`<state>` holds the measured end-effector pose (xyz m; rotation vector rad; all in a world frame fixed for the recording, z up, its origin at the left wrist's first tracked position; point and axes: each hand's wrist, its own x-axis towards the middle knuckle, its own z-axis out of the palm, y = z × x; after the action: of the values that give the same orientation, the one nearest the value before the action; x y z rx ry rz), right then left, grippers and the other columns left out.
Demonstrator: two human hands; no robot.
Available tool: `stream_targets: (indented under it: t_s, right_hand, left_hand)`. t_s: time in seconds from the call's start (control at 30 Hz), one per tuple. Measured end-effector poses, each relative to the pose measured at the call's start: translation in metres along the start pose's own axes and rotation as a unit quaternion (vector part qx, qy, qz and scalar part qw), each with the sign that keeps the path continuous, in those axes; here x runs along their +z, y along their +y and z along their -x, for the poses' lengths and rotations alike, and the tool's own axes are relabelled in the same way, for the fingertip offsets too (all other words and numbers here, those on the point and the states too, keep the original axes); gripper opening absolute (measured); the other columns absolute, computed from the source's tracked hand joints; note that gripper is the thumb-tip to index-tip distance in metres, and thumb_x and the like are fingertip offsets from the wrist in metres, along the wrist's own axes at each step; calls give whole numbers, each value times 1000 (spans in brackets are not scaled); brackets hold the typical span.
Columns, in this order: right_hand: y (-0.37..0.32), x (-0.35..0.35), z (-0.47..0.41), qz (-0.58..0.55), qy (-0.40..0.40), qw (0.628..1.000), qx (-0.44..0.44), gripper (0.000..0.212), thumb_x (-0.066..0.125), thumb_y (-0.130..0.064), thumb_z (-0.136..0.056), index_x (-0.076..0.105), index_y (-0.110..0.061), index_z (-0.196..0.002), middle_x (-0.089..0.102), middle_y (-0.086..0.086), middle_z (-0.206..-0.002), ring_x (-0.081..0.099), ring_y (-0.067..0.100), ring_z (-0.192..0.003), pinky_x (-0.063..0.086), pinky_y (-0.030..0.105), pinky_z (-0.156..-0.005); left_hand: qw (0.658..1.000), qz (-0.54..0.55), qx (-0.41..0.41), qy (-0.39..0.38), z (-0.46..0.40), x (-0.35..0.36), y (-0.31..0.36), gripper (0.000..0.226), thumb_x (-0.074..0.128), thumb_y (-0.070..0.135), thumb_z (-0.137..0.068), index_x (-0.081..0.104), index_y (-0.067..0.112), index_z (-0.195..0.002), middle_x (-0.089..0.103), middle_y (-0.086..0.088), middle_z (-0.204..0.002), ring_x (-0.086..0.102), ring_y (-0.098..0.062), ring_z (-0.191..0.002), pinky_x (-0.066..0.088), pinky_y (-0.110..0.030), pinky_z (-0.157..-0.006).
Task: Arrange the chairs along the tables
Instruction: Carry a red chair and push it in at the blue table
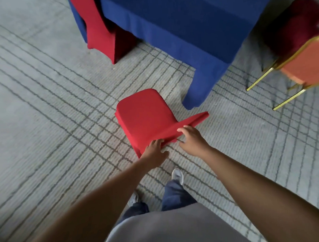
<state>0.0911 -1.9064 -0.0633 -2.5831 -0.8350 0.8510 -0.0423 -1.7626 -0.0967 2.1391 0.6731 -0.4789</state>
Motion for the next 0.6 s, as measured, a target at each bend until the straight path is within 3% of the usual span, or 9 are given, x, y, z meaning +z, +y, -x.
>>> stream_targets:
  t_s: [0.2, 0.4, 0.6]
  right_hand:
    - [40, -21, -25, 48, -19, 996, -69, 61, 65, -17, -88, 48, -18, -146, 36, 6, -157, 29, 26, -146, 28, 37, -118]
    - [73, -39, -54, 73, -14, 981, -177, 54, 63, -13, -81, 58, -22, -134, 57, 0, -135, 48, 24, -127, 40, 37, -108]
    - [82, -51, -77, 78, -53, 973, -209, 42, 62, -15, -82, 63, -26, -123, 59, -1, -122, 53, 26, -115, 41, 35, -99]
  left_hand:
    - [996, -28, -36, 72, -16, 22, 30, 64, 61, 33, -92, 36, 18, -149, 40, -16, -142, 38, -38, -131, 28, -38, -109]
    - [988, -46, -100, 107, -42, 31, 64, 57, 62, 40, -88, 46, 21, -139, 41, -12, -129, 43, -37, -121, 42, -46, -104]
    - [980, -57, -138, 128, -52, 40, 79, 52, 60, 42, -86, 48, 21, -132, 44, -8, -128, 47, -35, -117, 45, -48, -99]
